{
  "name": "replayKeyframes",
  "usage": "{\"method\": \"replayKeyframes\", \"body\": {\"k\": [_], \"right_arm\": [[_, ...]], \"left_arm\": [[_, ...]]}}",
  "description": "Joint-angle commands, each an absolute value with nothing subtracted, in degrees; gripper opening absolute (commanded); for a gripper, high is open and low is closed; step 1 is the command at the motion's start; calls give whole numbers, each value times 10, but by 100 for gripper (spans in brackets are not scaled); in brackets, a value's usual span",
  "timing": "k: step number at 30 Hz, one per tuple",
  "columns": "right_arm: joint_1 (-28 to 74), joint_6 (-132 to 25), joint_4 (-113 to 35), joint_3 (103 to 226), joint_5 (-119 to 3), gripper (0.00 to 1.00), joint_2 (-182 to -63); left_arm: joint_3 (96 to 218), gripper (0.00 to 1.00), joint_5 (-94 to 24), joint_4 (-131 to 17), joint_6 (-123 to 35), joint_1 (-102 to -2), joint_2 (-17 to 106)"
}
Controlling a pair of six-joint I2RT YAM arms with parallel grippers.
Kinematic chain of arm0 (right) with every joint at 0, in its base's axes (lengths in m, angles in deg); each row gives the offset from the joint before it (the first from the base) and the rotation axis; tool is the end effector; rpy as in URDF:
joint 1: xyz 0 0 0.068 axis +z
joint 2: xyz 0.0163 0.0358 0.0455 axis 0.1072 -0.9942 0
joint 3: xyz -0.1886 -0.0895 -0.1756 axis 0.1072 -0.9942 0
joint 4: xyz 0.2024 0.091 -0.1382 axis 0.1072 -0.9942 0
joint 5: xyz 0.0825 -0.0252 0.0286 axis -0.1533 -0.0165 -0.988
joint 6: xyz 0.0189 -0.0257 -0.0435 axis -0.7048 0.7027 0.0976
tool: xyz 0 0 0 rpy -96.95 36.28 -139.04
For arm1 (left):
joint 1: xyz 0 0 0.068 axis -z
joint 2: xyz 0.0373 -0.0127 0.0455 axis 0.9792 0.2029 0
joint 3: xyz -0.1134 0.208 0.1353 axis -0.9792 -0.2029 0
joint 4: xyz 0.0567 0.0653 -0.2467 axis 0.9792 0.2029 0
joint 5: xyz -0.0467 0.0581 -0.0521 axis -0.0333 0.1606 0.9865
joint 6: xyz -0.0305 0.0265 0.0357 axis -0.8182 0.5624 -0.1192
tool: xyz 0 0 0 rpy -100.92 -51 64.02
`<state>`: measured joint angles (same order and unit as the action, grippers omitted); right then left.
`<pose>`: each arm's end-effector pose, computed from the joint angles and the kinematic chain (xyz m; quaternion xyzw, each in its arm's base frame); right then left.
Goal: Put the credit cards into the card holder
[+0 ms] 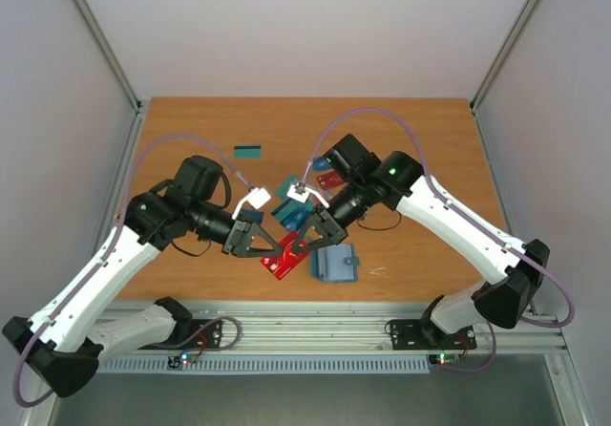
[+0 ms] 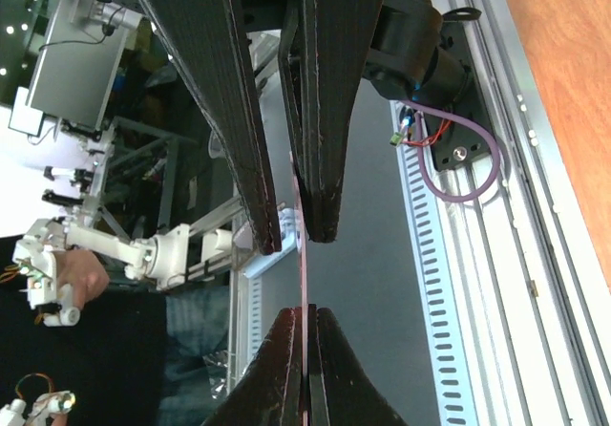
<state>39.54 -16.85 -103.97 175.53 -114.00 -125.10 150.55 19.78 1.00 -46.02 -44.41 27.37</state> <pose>0.1675 0.2171 0.3706 -0.6049 0.5774 0.5326 0.1306 0.1283 -0.1245 0.3617 0.3205 0.7523 -0.5704 0.0777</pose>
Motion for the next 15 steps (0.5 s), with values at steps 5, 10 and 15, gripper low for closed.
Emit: {"method": "replayKeyframes", "body": {"k": [5,10,15], "right_arm": [[402,-204,-1000,1761,-1103,17,-1254],[368,-257,-1021,1757,-974,44,-1240],[257,-391,-927,1607,-850,71,-1117]], "left_arm": [[1479,0,225,-87,-507,-439,275],[1462,0,203,-164,-571,-423,278],[1445,0,134,-214,-613,-377,299]]}}
